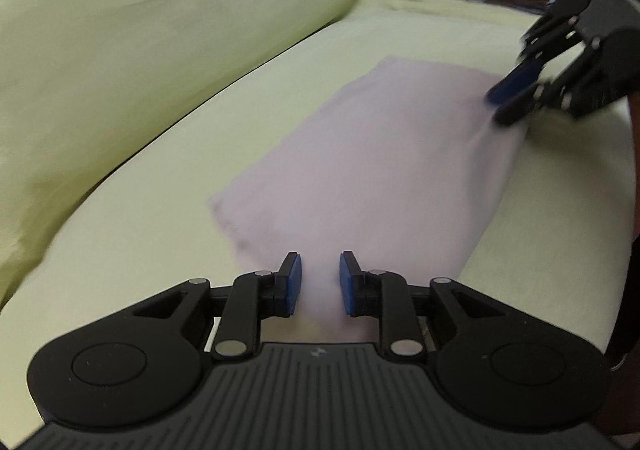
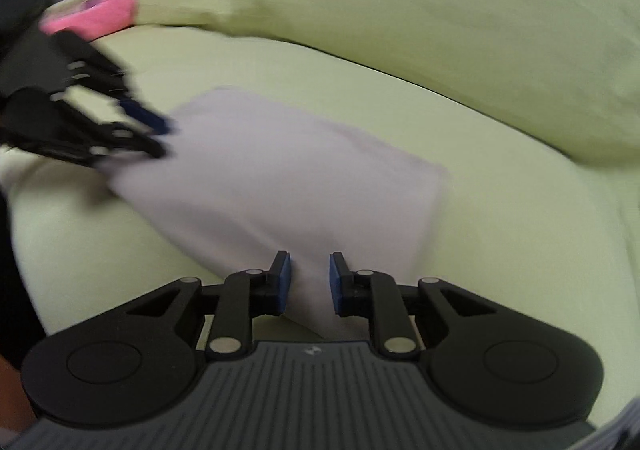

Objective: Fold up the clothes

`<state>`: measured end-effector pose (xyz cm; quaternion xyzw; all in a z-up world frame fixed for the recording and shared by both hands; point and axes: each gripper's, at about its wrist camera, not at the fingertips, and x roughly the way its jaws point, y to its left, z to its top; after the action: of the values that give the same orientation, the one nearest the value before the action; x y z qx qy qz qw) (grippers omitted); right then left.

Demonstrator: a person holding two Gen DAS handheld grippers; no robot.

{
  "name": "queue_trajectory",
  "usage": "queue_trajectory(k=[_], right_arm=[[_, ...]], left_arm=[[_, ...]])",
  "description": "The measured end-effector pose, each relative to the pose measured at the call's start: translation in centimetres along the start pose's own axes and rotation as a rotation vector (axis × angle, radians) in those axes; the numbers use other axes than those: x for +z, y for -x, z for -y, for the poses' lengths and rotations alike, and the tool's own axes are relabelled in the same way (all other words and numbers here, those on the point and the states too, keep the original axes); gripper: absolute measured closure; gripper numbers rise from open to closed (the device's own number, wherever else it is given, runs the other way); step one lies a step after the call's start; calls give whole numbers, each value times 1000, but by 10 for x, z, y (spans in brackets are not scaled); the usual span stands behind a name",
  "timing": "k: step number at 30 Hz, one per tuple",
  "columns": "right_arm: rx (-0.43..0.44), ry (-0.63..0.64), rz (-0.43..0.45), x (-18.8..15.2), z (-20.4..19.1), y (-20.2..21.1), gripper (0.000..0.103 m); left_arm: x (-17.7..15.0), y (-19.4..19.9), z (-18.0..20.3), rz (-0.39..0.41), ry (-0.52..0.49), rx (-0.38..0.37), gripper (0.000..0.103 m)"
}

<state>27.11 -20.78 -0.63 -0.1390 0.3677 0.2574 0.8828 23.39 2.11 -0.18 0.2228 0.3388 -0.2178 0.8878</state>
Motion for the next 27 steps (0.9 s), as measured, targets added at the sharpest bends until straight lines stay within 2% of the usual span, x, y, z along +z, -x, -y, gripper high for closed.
queue_trajectory(k=[1,2,5,7,9,11,13,17,19,23,27], right_arm=[[-11,-33,14,-2,5,6,87],[-11,-42,28,-2,5,9,85],[73,-28,80,2,-3,14,85],[117,55,86,8,-18,12,85],[124,134,75,10,-30,4,85],[135,195,54,6,-35,-3,86],[144,249,36,2,-39,-8,86],[130,235,18,-2,-28,4,85],[119,213,17,-2,-22,10,86],[140,172,86,7,-20,18,85],[150,224,102,16,-35,3,85]], left_arm=[[1,5,1,9,21,6,77],[5,9,4,31,47,-19,77],[21,8,28,69,52,-99,77],[29,3,40,77,44,-127,77],[35,-9,53,63,58,-161,76],[34,-19,58,12,55,-154,75],[32,-22,59,6,31,-134,74],[20,-12,39,-35,94,-117,71],[9,-1,24,-56,163,-103,71],[10,13,13,-24,248,-111,72],[31,4,22,9,240,-146,72]])
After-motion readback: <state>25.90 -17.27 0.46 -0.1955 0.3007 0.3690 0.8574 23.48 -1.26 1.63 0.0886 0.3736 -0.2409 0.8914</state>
